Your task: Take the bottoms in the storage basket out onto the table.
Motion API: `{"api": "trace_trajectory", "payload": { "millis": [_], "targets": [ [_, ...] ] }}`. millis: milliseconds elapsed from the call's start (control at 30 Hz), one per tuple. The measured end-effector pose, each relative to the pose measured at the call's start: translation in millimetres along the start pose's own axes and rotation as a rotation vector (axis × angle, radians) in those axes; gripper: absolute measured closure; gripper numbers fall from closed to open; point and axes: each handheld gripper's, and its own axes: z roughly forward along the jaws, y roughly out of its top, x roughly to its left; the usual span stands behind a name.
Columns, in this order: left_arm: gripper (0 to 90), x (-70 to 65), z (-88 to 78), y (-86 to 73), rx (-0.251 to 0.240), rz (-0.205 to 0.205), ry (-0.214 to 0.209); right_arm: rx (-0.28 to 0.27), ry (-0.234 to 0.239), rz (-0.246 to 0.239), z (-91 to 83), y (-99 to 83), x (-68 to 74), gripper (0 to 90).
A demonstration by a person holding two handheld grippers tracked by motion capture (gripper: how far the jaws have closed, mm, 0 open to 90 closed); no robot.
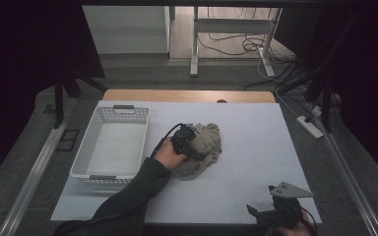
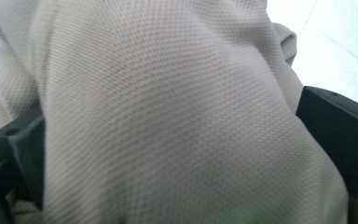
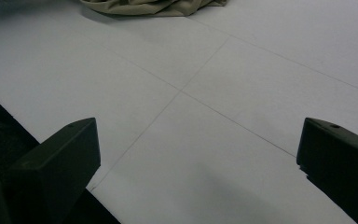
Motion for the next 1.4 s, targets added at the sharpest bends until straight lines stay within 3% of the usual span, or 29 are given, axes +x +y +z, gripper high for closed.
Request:
{"api": "trace_trajectory", "payload": {
  "millis": [267,700,1400],
  "targets": [
    [0.0,-2.1,-8.5,5.5,-0.018,0.008,0.014,0.003,-0.001,0.002,0.4,0.2,0.3,0.0],
    [0.0,-5.3,-24.5,13.4,-0.035,0.011,0.07,0.005,-0.001,0.003,0.4,0.2,-0.1,0.0],
    [0.0,-7.1,-61.5,18.7,-0.089,0.042,0.058,0.0,-0.004,0.017,0.3,0.4,-0.6,0.0]
  ]
}}
